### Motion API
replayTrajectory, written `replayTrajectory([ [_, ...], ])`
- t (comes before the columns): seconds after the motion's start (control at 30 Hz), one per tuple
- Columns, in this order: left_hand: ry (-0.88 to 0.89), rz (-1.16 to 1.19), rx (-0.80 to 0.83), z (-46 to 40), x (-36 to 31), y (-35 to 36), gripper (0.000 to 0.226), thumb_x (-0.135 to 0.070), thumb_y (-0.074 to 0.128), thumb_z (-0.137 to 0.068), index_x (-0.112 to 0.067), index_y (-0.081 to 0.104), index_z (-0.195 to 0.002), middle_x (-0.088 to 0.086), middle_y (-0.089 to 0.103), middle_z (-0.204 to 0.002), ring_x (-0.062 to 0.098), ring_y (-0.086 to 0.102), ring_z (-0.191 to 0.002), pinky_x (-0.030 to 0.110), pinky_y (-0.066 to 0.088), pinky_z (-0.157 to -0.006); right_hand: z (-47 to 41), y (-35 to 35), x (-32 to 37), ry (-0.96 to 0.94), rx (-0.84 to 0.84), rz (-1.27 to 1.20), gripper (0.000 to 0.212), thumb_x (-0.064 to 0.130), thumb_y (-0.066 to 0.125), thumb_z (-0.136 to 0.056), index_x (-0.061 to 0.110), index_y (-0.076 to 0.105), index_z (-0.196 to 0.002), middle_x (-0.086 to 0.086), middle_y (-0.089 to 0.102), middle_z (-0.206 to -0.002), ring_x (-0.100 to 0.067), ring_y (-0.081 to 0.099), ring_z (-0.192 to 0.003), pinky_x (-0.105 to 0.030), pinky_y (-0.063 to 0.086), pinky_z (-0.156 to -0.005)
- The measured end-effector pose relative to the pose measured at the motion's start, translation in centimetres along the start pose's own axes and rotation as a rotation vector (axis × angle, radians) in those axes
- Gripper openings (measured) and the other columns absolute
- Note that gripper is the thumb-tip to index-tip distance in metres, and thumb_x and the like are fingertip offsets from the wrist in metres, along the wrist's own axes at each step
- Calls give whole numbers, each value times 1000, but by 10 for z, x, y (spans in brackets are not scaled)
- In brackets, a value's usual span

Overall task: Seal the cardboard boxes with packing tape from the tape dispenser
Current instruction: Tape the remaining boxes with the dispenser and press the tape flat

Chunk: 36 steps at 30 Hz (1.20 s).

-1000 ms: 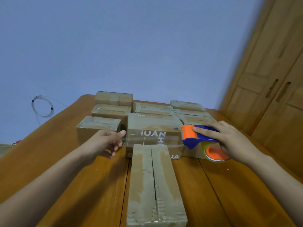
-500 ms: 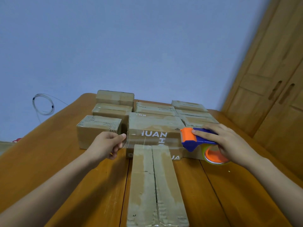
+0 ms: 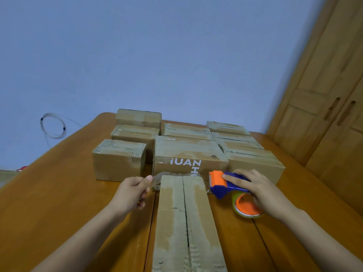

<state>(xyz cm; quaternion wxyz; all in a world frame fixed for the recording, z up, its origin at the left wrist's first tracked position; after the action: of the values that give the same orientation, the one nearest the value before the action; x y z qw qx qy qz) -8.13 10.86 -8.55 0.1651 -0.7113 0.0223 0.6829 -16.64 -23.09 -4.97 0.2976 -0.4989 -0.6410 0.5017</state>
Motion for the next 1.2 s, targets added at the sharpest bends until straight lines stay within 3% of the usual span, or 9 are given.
replayTrajectory([
  [0.13, 26, 4, -52, 2, 10, 15, 42, -35, 45, -98, -8, 50, -67, -2, 49, -53, 12, 49, -51, 21, 41, -51, 3, 17, 6, 36, -6, -72, 110, -1, 60, -88, 72, -9, -132, 4, 42, -144, -18, 40, -122, -26, 31, -92],
  [0.27, 41, 18, -74, 3, 15, 32, 45, -38, 44, -98, -3, 57, -71, 6, 56, -64, 18, 53, -59, 26, 43, -54, 2, 24, 13, 45, -36, -109, 111, -3, 65, -84, 69, -1, -137, 3, 48, -138, -19, 46, -117, -28, 39, -88],
  [0.4, 151, -22, -189, 8, 10, 40, 41, -30, 47, -98, -18, 47, -59, -6, 48, -52, 4, 42, -53, 23, 33, -55, 2, 29, 17, 60, -59, -127, 110, -9, 62, -82, 66, 4, -140, 2, 48, -137, -22, 47, -116, -32, 42, -89],
  [0.53, 157, -60, -217, 9, 13, 40, 41, -33, 46, -98, -15, 46, -61, -2, 48, -56, 5, 42, -55, 26, 33, -56, 3, 31, 22, 88, -75, -135, 111, -11, 64, -80, 62, 8, -141, -1, 51, -135, -23, 49, -112, -35, 44, -86],
  [0.77, -83, 0, -48, 9, 20, 41, 35, -45, 39, -98, -21, 65, -96, 1, 70, -92, 17, 65, -90, 31, 50, -72, 7, 32, 30, 139, -91, -120, 110, -8, 65, -81, 62, 4, -141, -1, 50, -135, -24, 49, -114, -37, 46, -87],
  [0.9, -216, 74, 12, 13, 7, 41, 30, -42, 37, -100, -20, 57, -103, 1, 64, -91, 15, 61, -81, 24, 46, -60, 12, 30, 39, 178, -103, -122, 113, -9, 68, -78, 59, 7, -143, -2, 52, -133, -24, 51, -111, -38, 49, -86],
  [1.0, -284, -6, 39, 8, -3, 37, 44, -41, 38, -101, -10, 47, -131, -2, 59, -87, 11, 57, -74, 21, 45, -52, 14, 29, 48, 241, -135, -74, 113, -11, 80, -62, 42, 24, -146, -4, 59, -123, -25, 60, -100, -36, 55, -74],
  [1.13, -319, -63, 126, -1, -20, 20, 50, -50, 41, -98, -12, 53, -128, 8, 69, -104, 23, 65, -93, 41, 53, -89, 22, 30, 65, 313, -168, -78, 115, -17, 76, -57, 38, 27, -146, -3, 60, -120, -24, 60, -96, -33, 53, -72],
  [1.2, -356, -36, 162, -2, -31, 13, 54, -59, 39, -95, -16, 62, -117, 9, 71, -104, 27, 67, -96, 43, 50, -95, 25, 29, 78, 326, -165, -119, 117, -17, 75, -56, 37, 25, -147, -2, 58, -121, -22, 59, -97, -30, 52, -73],
])
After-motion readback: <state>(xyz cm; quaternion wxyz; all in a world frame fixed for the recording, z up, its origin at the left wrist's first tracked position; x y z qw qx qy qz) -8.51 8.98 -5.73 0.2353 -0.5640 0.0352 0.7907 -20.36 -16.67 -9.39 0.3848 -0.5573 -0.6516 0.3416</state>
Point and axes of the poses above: each hand's wrist, its own z-axis away from the middle knuckle, its own y-axis out of the palm, x = y × z, the point moved 2 cm from there along -z, towards the middle knuckle
